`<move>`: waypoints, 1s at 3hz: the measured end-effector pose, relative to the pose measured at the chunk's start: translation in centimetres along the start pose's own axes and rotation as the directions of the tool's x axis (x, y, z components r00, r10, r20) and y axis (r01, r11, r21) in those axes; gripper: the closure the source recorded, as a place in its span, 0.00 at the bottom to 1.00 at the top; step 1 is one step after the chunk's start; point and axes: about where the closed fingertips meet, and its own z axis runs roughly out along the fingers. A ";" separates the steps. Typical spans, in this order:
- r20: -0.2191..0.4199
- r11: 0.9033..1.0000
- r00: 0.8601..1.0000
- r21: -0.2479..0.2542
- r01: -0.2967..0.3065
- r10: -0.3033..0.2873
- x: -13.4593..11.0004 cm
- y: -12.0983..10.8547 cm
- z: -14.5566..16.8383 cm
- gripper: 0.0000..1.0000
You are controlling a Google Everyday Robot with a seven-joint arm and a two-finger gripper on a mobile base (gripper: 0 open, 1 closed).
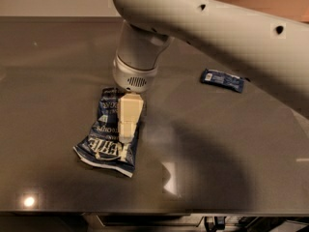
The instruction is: Pick blue chip bag
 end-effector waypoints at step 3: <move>0.050 0.998 0.999 -0.066 -0.014 0.018 0.1 0.1 -0.4 0.65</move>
Offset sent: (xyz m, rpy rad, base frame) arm 0.0071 -0.0028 -0.0063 0.0210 0.0822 -0.0069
